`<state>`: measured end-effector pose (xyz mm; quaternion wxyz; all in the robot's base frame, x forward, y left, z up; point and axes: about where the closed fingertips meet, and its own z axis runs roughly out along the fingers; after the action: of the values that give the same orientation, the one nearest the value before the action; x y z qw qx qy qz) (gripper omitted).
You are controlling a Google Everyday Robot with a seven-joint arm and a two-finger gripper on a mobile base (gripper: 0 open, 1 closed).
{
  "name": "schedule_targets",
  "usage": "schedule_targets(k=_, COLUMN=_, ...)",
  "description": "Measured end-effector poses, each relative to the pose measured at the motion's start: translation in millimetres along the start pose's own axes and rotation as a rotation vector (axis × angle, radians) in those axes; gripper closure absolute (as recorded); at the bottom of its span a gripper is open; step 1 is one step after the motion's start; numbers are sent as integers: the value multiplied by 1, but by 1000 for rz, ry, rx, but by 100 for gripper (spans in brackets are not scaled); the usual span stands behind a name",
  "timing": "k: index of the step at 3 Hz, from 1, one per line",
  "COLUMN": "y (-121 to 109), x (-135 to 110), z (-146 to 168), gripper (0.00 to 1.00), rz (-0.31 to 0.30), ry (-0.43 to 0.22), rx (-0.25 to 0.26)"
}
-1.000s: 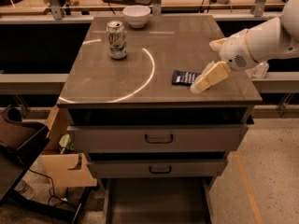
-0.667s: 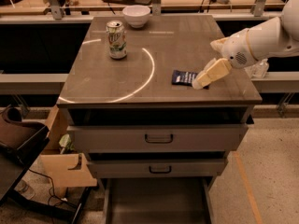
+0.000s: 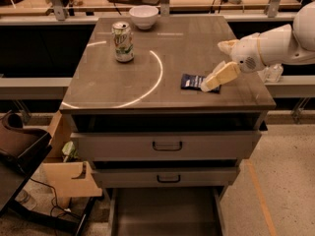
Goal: Place rxbar blueberry into bottom drawer
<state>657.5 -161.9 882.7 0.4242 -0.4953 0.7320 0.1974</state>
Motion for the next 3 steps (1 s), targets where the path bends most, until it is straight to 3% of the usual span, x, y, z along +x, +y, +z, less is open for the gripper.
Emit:
schedule_targets(k=1, y=4, x=5, z=4, gripper=0, rz=-62, ry=-52, rx=-29)
schedule_targets(k=3, y=10, x=33, z=16, gripper=0, rz=-63, ry=-88, rx=-66)
